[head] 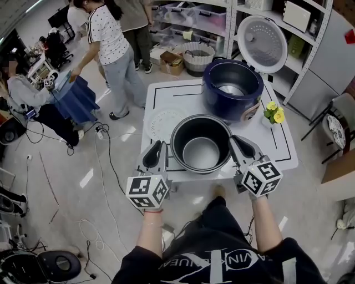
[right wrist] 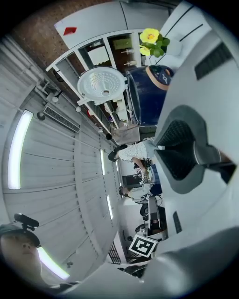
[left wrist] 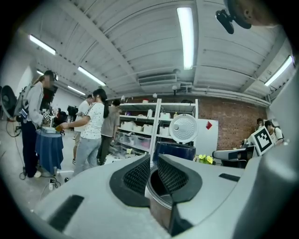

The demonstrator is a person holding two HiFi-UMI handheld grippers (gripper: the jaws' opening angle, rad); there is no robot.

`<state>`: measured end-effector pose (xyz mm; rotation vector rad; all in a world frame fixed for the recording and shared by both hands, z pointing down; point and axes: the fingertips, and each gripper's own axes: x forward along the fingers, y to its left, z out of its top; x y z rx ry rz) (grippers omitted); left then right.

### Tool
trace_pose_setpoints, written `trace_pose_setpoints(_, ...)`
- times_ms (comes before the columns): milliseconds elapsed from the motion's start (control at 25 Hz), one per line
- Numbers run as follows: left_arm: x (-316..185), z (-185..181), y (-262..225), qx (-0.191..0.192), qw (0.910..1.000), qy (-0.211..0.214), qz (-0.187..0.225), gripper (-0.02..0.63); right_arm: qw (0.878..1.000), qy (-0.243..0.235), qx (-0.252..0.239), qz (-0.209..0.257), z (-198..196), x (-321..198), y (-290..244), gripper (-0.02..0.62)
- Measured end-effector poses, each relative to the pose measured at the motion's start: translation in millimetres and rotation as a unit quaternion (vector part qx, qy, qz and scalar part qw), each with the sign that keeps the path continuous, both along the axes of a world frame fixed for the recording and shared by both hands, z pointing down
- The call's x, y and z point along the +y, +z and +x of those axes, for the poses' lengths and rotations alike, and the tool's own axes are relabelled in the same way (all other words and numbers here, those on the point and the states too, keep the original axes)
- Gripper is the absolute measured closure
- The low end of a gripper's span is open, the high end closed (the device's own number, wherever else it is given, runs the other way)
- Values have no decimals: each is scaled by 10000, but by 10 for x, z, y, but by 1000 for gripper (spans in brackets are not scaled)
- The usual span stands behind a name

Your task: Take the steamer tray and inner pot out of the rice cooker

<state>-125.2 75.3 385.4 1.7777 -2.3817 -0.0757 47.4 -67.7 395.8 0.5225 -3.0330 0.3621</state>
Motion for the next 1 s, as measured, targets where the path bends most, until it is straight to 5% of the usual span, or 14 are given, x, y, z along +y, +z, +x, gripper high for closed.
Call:
trace_pose_setpoints(480, 321, 78, -381, -441, 9986, -144, 272, 592, 9971, -101, -317, 688, 102, 283, -454, 597)
trace_pose_setpoints(1000, 434, 188, -306, -390, 9986, -230, 259, 592, 9976, -78, -388, 573, 310, 340, -388, 597)
